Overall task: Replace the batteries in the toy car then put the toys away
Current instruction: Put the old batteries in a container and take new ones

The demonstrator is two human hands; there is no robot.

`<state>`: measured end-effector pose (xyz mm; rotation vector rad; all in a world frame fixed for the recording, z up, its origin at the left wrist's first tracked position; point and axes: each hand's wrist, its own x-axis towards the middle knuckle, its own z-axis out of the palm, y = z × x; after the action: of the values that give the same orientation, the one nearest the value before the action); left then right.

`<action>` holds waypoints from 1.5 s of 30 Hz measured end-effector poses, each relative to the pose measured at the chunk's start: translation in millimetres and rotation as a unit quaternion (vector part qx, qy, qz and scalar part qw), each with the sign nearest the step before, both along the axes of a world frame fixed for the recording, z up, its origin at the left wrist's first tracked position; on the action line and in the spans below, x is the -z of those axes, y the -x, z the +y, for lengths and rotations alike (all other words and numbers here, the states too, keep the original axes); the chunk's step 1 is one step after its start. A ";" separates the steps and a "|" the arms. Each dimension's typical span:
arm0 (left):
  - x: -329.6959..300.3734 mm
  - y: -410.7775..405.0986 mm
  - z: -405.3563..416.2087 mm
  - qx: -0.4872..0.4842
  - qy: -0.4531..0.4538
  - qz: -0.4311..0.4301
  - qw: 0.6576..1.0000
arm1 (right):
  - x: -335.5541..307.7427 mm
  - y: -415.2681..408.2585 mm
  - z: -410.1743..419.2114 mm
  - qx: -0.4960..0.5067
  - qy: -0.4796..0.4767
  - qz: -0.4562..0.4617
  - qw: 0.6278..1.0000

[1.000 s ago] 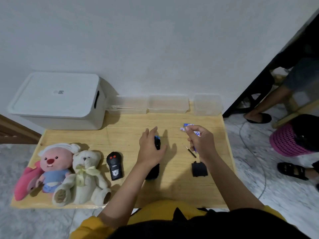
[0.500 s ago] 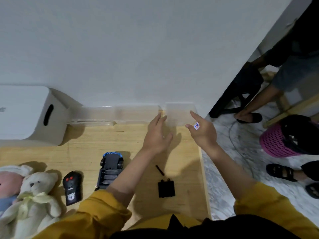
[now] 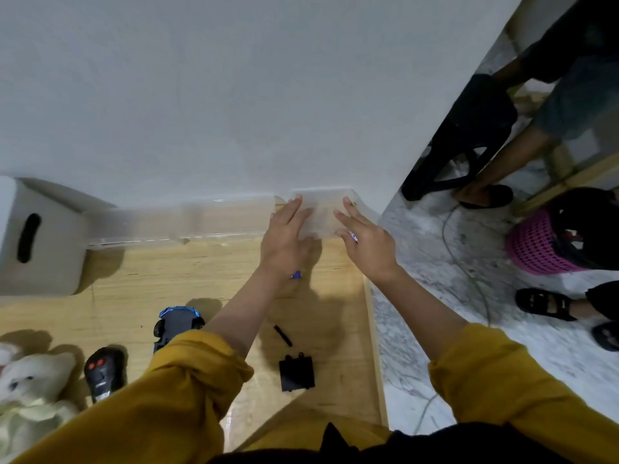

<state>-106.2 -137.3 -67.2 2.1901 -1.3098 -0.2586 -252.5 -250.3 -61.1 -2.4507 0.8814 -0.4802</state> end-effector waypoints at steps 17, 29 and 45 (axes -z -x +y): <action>6.8 4.5 -3.2 0.018 0.027 -0.033 0.999 | 1.1 2.2 -2.5 -0.007 0.014 0.016 1.000; -16.9 -5.2 -1.9 0.040 -0.058 -0.059 0.996 | -29.8 0.5 -14.5 0.022 -0.062 -0.028 0.997; -37.9 -14.8 -5.8 -0.002 -0.116 -0.217 0.969 | -19.1 -44.3 1.6 0.132 -0.164 -0.184 0.960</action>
<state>-91.4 -143.1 -29.3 2.5469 -1.5693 0.0820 -208.2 -248.6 -42.0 -1.8735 1.0334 -0.7871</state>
